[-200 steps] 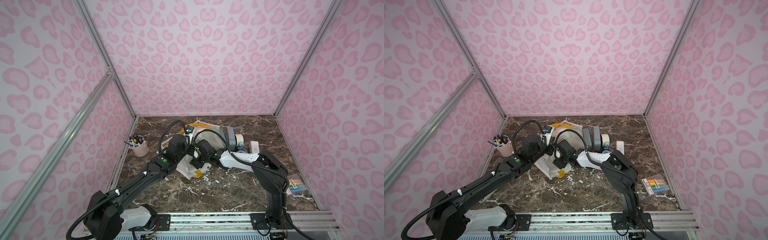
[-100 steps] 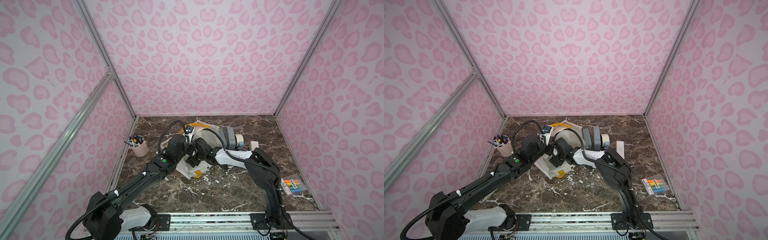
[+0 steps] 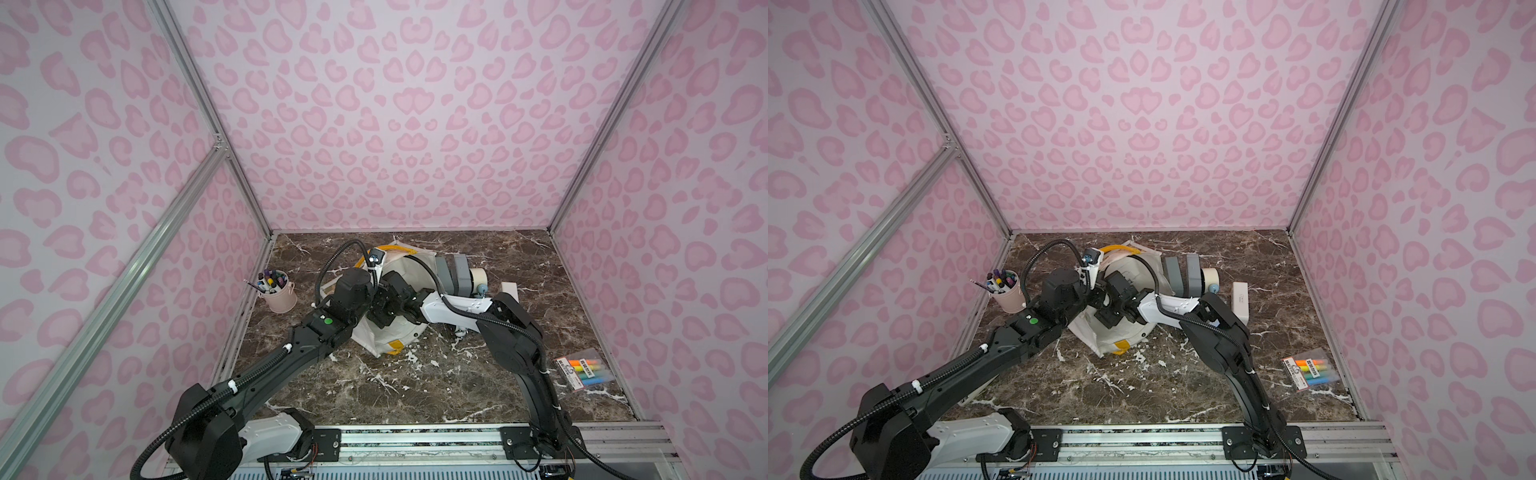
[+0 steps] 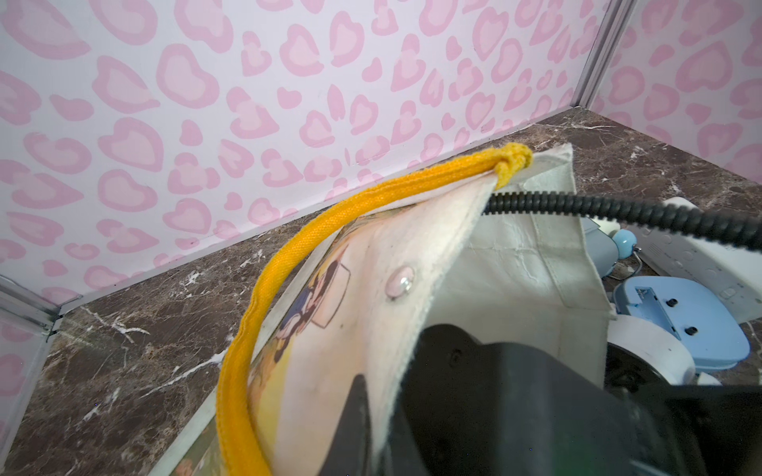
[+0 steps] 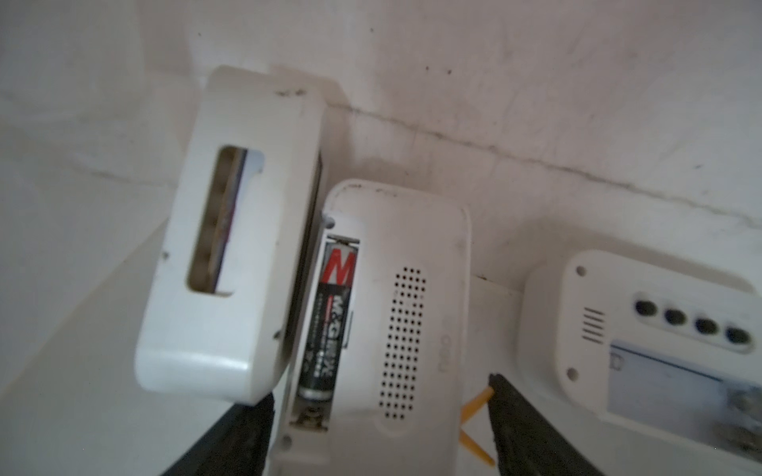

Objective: Take the alarm clock out of the canvas bag
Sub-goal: Pick up the alarm from the canvas bag.

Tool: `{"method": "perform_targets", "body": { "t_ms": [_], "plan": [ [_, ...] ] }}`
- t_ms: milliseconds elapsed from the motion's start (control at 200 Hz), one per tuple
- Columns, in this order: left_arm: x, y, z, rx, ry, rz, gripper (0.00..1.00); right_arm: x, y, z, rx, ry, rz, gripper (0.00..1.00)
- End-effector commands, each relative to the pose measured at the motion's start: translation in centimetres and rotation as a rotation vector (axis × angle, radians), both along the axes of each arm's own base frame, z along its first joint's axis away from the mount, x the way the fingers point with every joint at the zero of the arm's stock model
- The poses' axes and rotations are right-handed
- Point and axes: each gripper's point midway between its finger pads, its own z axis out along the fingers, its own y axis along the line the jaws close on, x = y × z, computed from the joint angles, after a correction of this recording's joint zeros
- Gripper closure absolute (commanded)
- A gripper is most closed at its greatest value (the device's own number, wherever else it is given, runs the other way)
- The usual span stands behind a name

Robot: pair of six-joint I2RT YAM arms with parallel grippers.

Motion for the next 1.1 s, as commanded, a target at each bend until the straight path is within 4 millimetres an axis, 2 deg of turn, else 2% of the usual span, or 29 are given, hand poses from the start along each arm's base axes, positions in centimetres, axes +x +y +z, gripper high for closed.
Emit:
{"method": "perform_targets", "body": {
  "t_ms": [0, 145, 260, 325, 350, 490, 1095],
  "plan": [
    [-0.2, -0.7, 0.3, -0.031, -0.002, -0.033, 0.97, -0.1, 0.5, 0.0, 0.015, 0.006, 0.009, 0.28],
    [-0.2, -0.6, 0.1, -0.024, -0.001, -0.025, 0.97, -0.5, 0.3, 0.0, 0.008, 0.005, 0.016, 0.42],
    [0.0, -0.2, -0.1, -0.01, 0.003, -0.006, 0.97, -1.1, 0.0, 0.0, 0.007, 0.016, 0.024, 0.48],
    [0.1, 0.0, -0.3, -0.001, 0.007, 0.007, 0.97, -1.1, -0.1, 0.5, 0.015, 0.008, 0.023, 0.49],
    [0.1, 0.1, -0.4, 0.004, 0.008, 0.012, 0.97, -1.7, -0.9, -0.5, -0.007, 0.025, 0.02, 0.49],
    [0.1, 0.3, -0.5, 0.006, 0.008, 0.021, 0.97, -2.5, -2.0, -0.2, -0.01, 0.022, 0.013, 0.53],
    [0.7, 1.4, -0.9, 0.032, 0.019, 0.097, 0.97, -5.8, -7.0, 0.5, -0.051, 0.01, -0.022, 0.53]
  ]
}}
